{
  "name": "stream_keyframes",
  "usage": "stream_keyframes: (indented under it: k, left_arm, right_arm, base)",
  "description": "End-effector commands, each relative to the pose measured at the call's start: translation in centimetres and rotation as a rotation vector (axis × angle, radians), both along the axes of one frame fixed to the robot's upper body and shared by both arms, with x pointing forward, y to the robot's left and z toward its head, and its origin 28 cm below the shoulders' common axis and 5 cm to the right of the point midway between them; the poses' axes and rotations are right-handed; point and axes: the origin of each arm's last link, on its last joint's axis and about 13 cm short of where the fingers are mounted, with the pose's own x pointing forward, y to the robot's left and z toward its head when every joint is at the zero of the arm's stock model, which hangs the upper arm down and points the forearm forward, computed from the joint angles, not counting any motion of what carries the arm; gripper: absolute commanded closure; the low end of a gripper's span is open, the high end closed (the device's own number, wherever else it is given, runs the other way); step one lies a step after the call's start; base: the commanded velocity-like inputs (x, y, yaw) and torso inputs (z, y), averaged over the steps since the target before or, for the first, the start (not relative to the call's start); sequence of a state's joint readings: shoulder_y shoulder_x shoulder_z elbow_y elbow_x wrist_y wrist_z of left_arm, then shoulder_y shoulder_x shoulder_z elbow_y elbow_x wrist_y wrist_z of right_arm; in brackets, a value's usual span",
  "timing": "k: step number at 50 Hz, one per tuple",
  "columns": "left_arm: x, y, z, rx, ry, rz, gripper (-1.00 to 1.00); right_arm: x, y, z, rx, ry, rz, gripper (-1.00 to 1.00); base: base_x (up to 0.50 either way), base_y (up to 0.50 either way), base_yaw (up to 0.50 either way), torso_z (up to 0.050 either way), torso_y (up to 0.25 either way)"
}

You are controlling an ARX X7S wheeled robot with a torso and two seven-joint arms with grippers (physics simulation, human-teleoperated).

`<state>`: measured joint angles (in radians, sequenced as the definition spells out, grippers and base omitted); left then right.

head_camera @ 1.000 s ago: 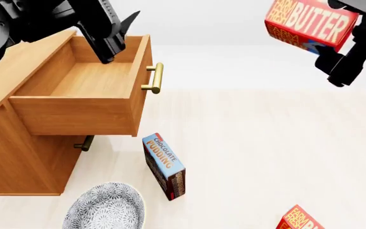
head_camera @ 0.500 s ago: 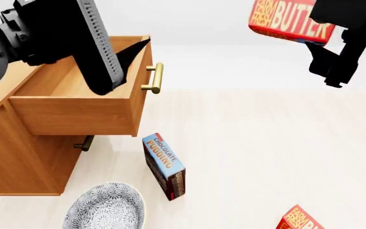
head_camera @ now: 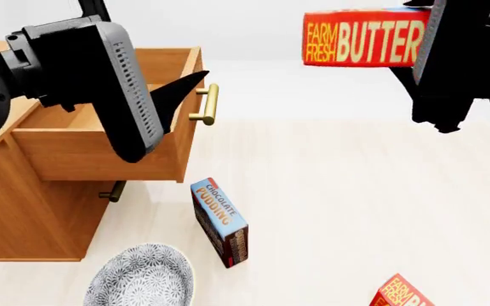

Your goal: Put the butter at the front in the top drawer of the cabinet and close it.

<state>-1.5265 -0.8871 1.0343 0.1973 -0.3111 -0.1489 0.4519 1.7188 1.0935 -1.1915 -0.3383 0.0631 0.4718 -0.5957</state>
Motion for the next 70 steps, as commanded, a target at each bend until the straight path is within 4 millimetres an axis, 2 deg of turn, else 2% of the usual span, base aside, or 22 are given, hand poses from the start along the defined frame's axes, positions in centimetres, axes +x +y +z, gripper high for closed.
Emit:
stream_keyframes:
  k: [1, 28, 43, 59, 70]
  left_arm:
    - [0.1, -0.1, -0.3, 0.008, -0.033, -0.034, -1.00]
    - [-0.9, -1.6, -3.3, 0.043, 0.016, -0.146, -1.00]
    - [-0.6, -2.4, -3.5, 0.024, 0.012, -0.171, -1.00]
    - [-0.6, -3.5, -4.0, 0.022, 0.009, -0.208, -1.00]
    - [-0.2, -4.2, -4.7, 0.029, 0.021, -0.220, -1.00]
  right_arm:
    - [-1.3, 0.0, 0.5, -0.108, -0.139, 0.090, 1.00]
    - [-1.3, 0.7, -0.5, -0.111, -0.173, 0.141, 1.00]
    - [-1.8, 1.1, -0.9, -0.095, -0.169, 0.179, 1.00]
    - [-1.0, 2.1, -1.3, -0.086, -0.160, 0.216, 1.00]
    - [-1.3, 2.4, -1.2, -0.084, -0.158, 0.233, 1.00]
  base:
    - [0.00, 0.00, 0.00, 0.000, 0.000]
    - [0.00, 0.00, 0.00, 0.000, 0.001]
    - [0.00, 0.00, 0.00, 0.001, 0.001]
    - [0.00, 0.00, 0.00, 0.000, 0.001]
    - [0.00, 0.00, 0.00, 0.001, 0.001]
